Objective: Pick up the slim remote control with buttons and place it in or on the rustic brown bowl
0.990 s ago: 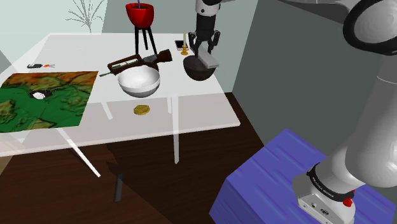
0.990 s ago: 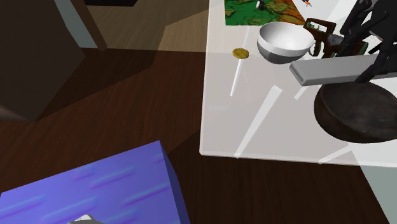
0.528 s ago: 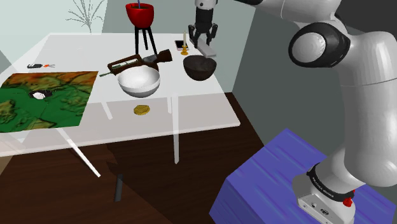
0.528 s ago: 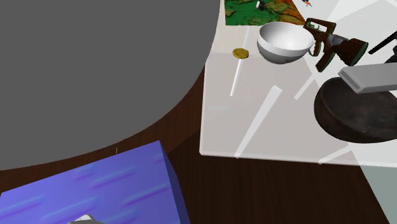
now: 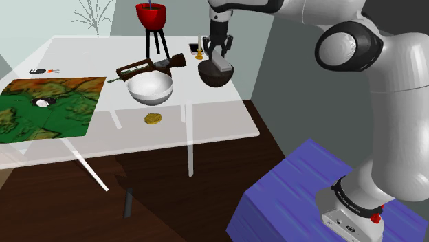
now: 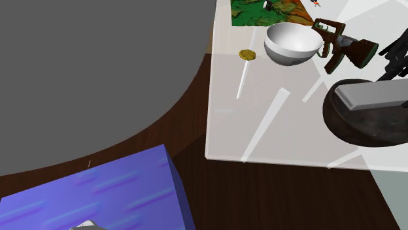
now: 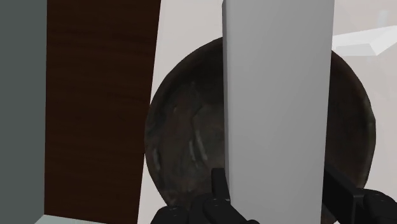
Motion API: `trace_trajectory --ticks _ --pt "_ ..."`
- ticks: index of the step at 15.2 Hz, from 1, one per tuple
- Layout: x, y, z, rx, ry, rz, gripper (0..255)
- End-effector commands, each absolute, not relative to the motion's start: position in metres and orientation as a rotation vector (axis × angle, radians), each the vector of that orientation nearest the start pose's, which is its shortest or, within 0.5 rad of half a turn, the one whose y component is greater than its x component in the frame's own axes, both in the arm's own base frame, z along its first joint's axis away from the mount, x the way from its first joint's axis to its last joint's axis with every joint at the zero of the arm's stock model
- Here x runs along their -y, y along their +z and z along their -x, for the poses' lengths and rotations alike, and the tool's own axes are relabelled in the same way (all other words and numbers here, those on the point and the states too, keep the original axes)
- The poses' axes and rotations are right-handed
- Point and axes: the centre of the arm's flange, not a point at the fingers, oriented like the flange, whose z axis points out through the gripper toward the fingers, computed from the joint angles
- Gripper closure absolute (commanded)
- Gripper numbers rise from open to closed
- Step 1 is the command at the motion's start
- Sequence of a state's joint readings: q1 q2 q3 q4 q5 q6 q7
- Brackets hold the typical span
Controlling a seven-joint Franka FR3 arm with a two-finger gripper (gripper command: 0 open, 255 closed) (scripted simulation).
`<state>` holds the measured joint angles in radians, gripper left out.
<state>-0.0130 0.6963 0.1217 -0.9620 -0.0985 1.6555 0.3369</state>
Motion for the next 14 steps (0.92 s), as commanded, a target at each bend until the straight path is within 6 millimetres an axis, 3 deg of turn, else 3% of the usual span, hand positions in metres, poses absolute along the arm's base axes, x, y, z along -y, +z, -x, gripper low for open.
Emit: trace_trajectory --ticks 1,5,13,14 --pt "-0.039 0.455 -0.743 -0.391 -0.01 3.136 255" --pt "-0.039 0.433 -0.743 -0.391 -0.01 3.136 255" --pt "-0.039 0.433 -0.743 -0.391 -0.01 3.136 255" --pt "-0.039 0.433 -0.743 -0.391 -0.01 3.136 0"
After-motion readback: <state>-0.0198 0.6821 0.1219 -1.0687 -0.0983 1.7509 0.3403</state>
